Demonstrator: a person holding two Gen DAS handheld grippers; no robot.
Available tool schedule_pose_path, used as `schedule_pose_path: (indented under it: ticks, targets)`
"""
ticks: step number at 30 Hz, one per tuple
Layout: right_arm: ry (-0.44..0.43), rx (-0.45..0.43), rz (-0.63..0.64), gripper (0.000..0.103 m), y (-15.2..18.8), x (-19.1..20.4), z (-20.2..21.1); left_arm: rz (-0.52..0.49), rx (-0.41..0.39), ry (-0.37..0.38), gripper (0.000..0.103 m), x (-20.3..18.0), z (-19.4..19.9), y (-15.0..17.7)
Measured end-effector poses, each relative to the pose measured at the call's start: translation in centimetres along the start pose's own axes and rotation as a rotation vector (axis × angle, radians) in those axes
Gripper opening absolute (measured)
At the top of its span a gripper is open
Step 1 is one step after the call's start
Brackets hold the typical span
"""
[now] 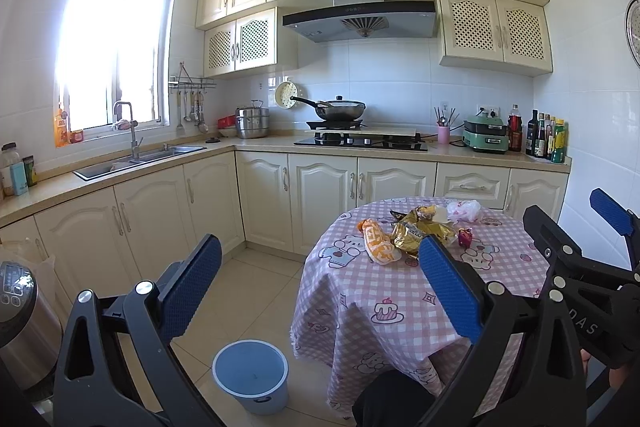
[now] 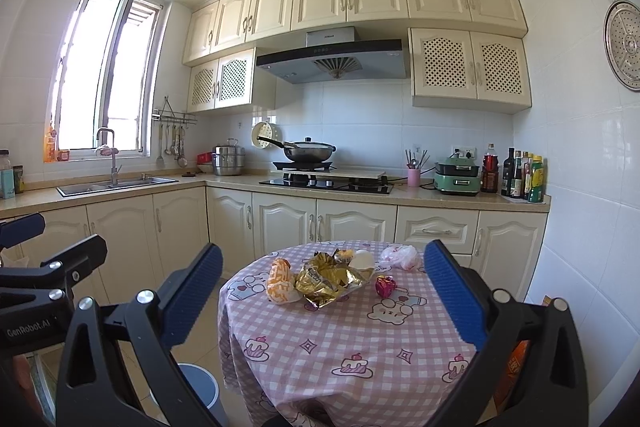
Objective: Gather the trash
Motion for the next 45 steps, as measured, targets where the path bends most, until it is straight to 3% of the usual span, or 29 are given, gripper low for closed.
schedule_pose_path:
  ticks: [45]
  targets:
    - [-0.008, 0.017, 0.004, 0.099, 0.4, 0.51, -0.71, -0.006, 0.006, -0.001, 0.096, 0.23, -0.34, -0.21]
Point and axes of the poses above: each gripper's, at about its wrist camera, not at the fingertips, and z roughly against the way its jaws point, x to its left, y to its underside, the point moved 10 cm from there along -z, roughly the way its jaws point, and after that the axes turned 7 degrees about y, right-handed, at the moved point
